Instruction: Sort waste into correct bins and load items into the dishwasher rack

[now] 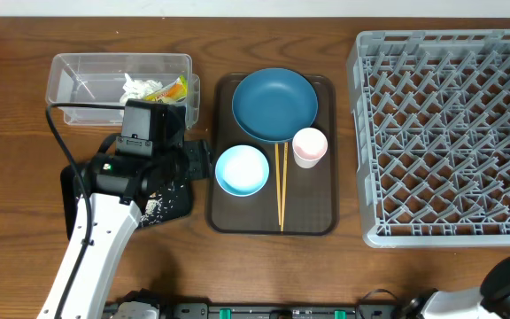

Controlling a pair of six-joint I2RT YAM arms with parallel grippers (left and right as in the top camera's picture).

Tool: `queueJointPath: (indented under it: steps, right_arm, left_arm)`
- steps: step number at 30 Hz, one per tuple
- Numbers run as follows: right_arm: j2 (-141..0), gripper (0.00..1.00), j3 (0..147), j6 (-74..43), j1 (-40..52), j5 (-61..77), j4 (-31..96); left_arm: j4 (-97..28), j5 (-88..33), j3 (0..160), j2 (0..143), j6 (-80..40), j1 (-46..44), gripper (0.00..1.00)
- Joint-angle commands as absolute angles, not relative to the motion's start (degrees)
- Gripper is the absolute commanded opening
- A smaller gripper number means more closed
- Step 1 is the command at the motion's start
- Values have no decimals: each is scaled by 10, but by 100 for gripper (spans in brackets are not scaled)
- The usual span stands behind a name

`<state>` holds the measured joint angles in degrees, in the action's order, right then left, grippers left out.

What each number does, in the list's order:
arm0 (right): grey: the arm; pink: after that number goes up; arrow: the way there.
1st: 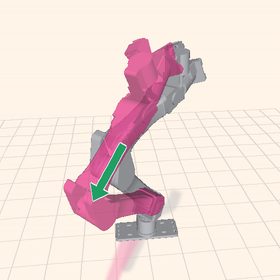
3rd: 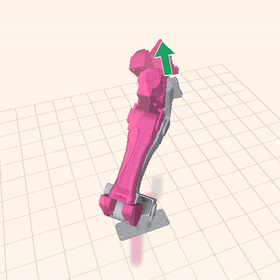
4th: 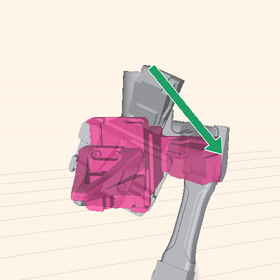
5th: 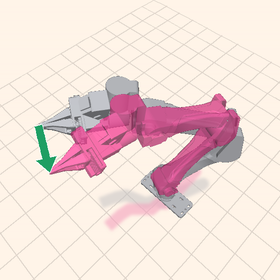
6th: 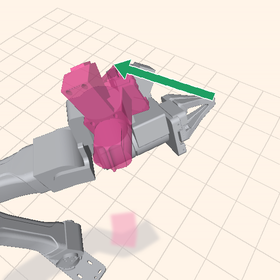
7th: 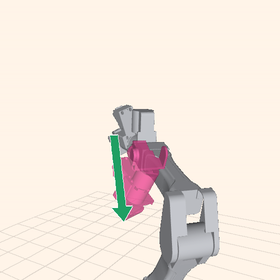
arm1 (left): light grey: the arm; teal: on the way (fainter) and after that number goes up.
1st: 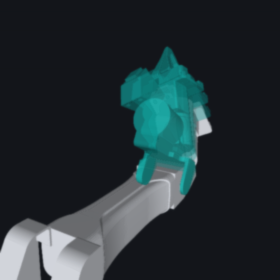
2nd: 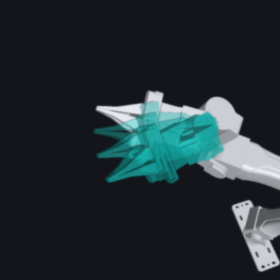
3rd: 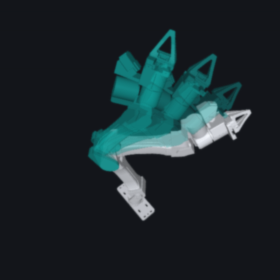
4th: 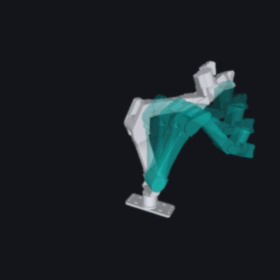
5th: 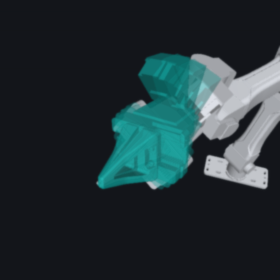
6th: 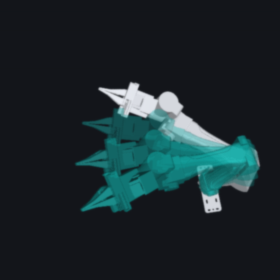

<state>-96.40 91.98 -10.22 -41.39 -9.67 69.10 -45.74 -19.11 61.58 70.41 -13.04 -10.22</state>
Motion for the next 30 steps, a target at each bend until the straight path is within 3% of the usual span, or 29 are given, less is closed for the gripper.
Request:
queueJointPath:
  steps: [1, 16, 19, 24, 25, 26, 27, 30]
  right_arm:
    - [-988, 1, 932, -129, -435, -94, 684]
    - [-1067, 4, 931, -128, -453, -51, 650]
    - [-1068, 21, 929, -128, -453, -50, 651]
    - [-1068, 42, 929, -129, -454, -36, 649]
    - [-1068, 59, 929, -129, -454, -32, 649]
    - [-1068, 84, 929, -129, -455, -25, 650]
    - [-1068, 99, 929, -129, -455, -17, 650]
    - [-1068, 99, 929, -132, -455, -1, 649]
  left_arm:
    - [-461, -185, 621, 704, -121, -100, 56]
    - [-465, -185, 621, 704, -121, -100, 56]
    - [-465, -185, 621, 704, -121, -100, 56]
    - [-465, -185, 621, 704, -121, -100, 57]
    - [-465, -185, 621, 704, -121, -100, 57]
    - [-465, -185, 621, 704, -121, -100, 56]
    - [-465, -185, 621, 704, -121, -100, 56]
    - [-465, -185, 621, 704, -121, -100, 56]
